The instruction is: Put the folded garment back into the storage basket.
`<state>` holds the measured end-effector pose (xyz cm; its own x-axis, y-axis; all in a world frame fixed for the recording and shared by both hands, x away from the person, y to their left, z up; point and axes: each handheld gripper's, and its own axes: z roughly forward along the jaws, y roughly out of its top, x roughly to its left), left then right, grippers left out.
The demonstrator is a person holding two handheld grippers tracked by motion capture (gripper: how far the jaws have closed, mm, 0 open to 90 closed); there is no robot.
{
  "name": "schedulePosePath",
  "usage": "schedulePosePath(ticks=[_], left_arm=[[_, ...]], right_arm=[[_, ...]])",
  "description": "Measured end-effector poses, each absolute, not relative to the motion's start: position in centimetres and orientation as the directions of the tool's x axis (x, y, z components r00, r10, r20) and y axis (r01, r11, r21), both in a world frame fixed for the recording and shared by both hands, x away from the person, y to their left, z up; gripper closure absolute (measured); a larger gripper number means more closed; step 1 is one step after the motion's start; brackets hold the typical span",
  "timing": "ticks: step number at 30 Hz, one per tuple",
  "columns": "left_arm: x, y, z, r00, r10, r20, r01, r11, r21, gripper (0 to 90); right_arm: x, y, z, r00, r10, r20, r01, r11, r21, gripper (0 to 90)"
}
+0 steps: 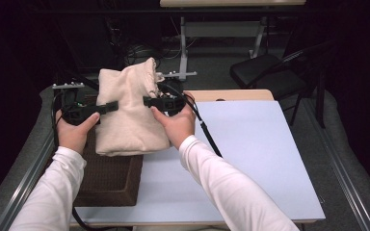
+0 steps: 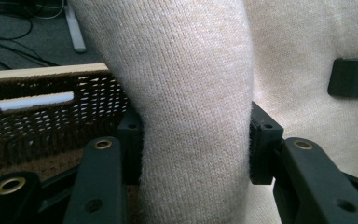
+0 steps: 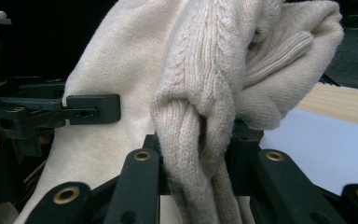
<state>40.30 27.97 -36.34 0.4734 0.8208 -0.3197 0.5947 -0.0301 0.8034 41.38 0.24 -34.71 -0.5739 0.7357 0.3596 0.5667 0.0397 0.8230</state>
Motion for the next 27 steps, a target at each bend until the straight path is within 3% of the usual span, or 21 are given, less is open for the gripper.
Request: schedulePosePath(ticks=[27], left_arm=[[38.9,32.9,-37.3,0.443,0.831,-0.336,0.618,-0.012,0.786,52.3]], right_arm=[[40.3,5.5,-35.7,-0.599,0.72,0.351,0.571,0.077,0.817,70.7]])
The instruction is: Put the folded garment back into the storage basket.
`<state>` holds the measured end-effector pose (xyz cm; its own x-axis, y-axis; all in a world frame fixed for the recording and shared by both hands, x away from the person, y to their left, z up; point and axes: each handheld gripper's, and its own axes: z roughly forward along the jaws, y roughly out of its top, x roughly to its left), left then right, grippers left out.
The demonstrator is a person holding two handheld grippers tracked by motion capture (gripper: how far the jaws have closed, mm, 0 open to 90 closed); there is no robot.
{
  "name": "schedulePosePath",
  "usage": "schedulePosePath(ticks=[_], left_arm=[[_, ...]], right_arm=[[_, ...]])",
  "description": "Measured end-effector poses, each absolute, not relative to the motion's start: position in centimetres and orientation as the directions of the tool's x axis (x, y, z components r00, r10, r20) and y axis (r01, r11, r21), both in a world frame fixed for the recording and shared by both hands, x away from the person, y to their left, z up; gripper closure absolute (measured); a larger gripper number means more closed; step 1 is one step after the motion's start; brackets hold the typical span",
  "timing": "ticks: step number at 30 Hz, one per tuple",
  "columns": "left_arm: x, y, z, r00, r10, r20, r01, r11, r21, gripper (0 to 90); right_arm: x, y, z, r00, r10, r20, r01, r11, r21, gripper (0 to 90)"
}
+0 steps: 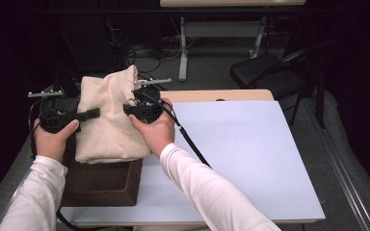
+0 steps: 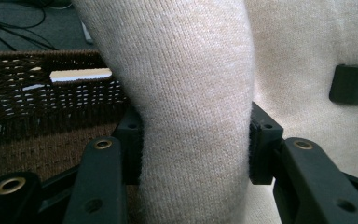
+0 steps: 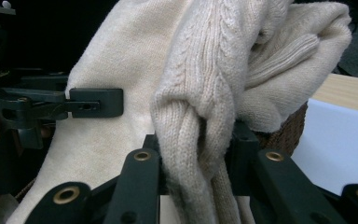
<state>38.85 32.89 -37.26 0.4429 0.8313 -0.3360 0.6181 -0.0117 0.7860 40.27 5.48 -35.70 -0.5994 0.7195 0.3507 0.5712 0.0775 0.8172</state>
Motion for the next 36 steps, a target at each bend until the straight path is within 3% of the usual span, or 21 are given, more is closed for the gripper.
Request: schedulePosePath(ticks=[36], left_arm=[[38.3,36.5,-39.6,0.391,0.856,-0.34,0.678,-0.018,0.735,52.2]], right_arm=[[40.6,9.2,-39.1,-0.602,0.691,0.401,0.62,0.088,0.779,70.7]])
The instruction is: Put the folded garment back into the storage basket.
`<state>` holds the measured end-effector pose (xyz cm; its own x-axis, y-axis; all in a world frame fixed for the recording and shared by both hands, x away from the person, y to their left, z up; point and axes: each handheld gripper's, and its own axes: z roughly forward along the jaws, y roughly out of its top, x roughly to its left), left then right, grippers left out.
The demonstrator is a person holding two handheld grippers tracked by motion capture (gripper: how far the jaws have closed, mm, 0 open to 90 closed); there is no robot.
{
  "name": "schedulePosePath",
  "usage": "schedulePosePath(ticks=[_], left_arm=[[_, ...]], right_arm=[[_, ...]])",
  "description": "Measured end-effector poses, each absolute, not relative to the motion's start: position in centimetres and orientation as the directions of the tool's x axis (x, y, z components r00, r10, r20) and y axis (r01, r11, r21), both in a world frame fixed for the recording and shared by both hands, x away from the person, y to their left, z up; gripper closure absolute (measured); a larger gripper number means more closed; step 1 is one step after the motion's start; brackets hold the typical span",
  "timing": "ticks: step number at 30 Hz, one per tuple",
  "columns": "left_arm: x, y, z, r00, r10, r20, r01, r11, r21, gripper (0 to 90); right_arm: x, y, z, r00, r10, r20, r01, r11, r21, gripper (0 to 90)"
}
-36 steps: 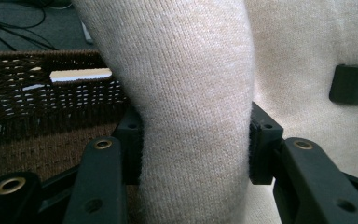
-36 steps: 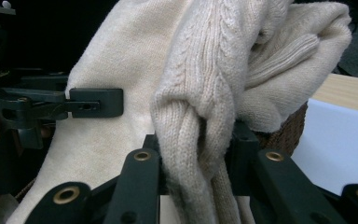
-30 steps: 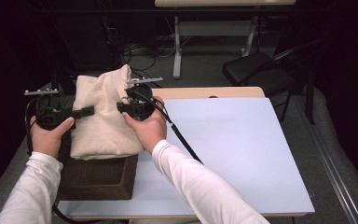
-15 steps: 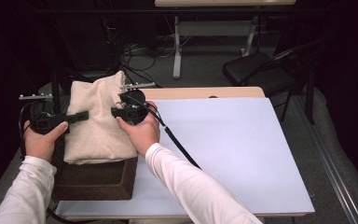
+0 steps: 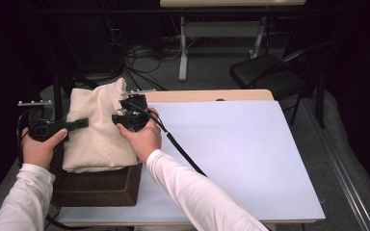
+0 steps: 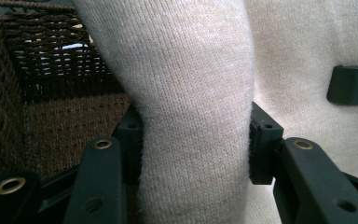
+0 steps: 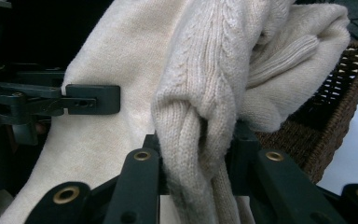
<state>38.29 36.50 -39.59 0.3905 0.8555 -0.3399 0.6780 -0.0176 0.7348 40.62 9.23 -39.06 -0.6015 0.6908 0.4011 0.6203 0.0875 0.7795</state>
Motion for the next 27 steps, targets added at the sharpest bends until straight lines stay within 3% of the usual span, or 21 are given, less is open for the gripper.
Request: schedulePosePath(ticks=[27], left_arm=[[38.6,38.0,-42.4,0.369,0.861,-0.35,0.73,-0.036,0.682,52.2]], right_arm=[[40.8,11.0,-42.0,-0.585,0.697,0.414,0.657,0.109,0.746,70.7]])
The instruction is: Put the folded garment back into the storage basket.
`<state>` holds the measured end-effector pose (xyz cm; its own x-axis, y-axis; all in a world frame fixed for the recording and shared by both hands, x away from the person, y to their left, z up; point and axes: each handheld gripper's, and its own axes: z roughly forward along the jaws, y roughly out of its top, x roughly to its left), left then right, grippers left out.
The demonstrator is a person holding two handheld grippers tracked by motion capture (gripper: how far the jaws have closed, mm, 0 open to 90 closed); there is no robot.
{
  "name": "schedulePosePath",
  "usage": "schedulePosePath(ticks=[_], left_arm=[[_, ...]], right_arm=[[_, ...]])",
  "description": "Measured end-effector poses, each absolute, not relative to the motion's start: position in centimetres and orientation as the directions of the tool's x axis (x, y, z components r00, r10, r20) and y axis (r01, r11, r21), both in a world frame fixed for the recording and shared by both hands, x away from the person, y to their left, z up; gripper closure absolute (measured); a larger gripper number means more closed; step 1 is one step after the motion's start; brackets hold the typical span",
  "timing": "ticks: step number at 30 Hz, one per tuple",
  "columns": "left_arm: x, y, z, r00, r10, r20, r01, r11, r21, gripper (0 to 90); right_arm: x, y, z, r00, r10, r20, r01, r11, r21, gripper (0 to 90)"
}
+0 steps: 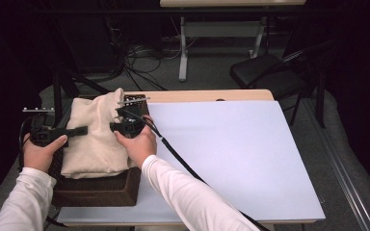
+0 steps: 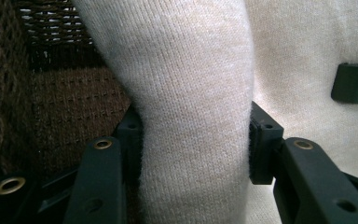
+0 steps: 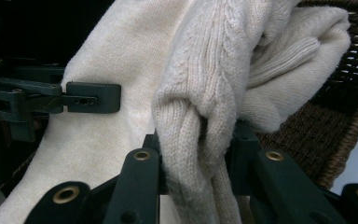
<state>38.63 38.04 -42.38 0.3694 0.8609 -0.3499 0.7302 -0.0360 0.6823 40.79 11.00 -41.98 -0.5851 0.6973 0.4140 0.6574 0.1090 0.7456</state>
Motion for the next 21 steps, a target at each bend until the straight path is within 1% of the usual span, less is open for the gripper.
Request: schedulePosePath(ticks=[12,21], left_arm=[[38.5,38.3,-43.6,0.355,0.873,-0.336,0.746,-0.048,0.664,52.1],[38.6,38.3,-43.4,0.358,0.875,-0.326,0.745,-0.057,0.665,52.0]], right_arm=[[40.5,11.7,-43.5,-0.584,0.699,0.413,0.672,0.131,0.729,70.5],[40.6,11.6,-43.6,-0.583,0.698,0.416,0.678,0.135,0.723,70.0]])
